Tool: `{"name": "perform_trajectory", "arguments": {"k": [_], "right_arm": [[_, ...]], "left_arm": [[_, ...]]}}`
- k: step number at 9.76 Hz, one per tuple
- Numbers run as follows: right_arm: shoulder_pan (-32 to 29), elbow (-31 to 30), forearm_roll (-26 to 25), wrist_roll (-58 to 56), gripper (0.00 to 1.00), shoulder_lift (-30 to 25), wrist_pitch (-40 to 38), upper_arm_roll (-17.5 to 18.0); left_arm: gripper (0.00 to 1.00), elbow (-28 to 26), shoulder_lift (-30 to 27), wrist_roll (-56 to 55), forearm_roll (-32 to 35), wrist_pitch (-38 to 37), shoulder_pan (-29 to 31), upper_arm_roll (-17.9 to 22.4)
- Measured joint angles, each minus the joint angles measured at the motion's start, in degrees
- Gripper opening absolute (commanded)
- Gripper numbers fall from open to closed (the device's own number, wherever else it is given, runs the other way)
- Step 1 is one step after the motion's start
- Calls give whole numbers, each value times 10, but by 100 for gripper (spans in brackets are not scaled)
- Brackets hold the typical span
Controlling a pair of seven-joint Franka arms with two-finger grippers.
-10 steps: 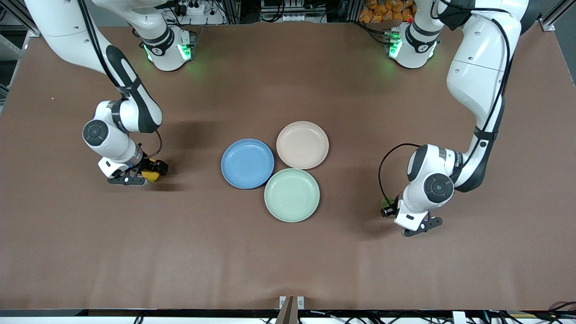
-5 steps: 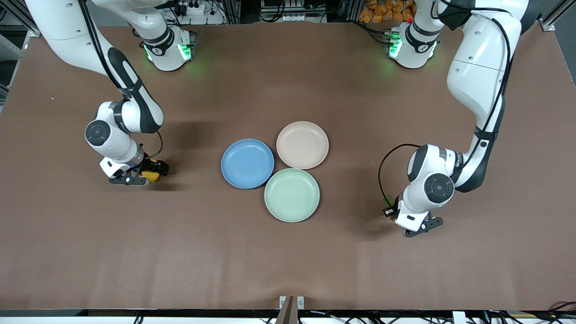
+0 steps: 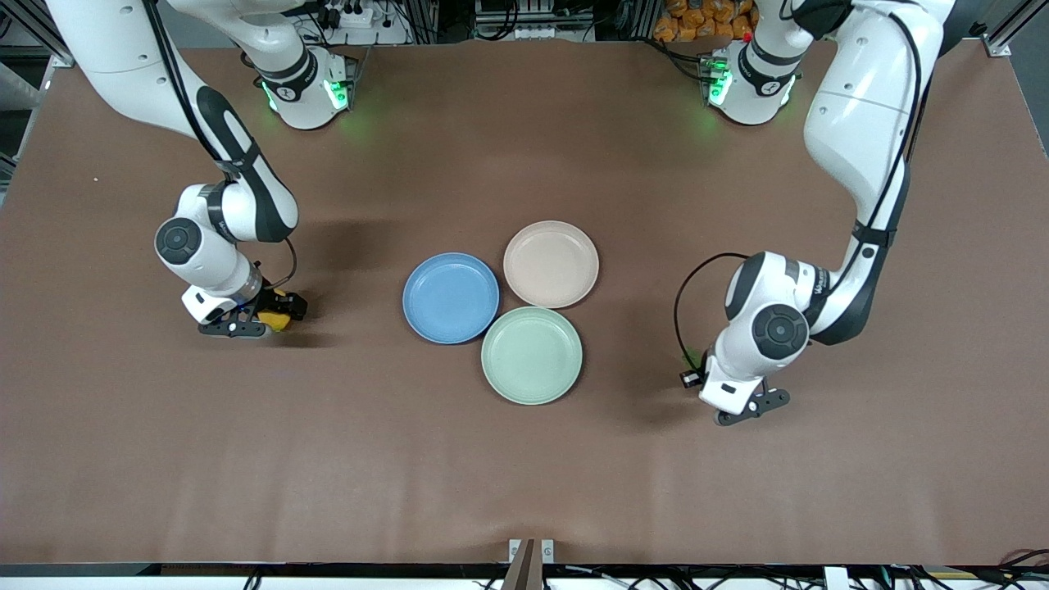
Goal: Place lemon and lettuce in plates
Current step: 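Carry the lettuce with the left gripper over the beige plate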
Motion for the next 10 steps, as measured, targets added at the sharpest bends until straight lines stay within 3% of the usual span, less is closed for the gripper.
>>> {"name": "perform_trajectory", "arguments": {"k": [2, 4, 8, 10], "right_arm": [[0, 0, 0, 0, 35, 0, 1, -2], [0, 0, 0, 0, 27, 0, 1, -2], [0, 4, 0, 0, 27, 0, -9, 0], [5, 25, 0, 0, 27, -2, -66, 6]], "left_arm": [[0, -40, -39, -4, 0, -4, -1, -16], [0, -98, -85, -20, 0, -2, -1, -33], [0, -199, -148, -79, 0, 48, 0, -69], [0, -215, -158, -131, 0, 52, -2, -102]]}}
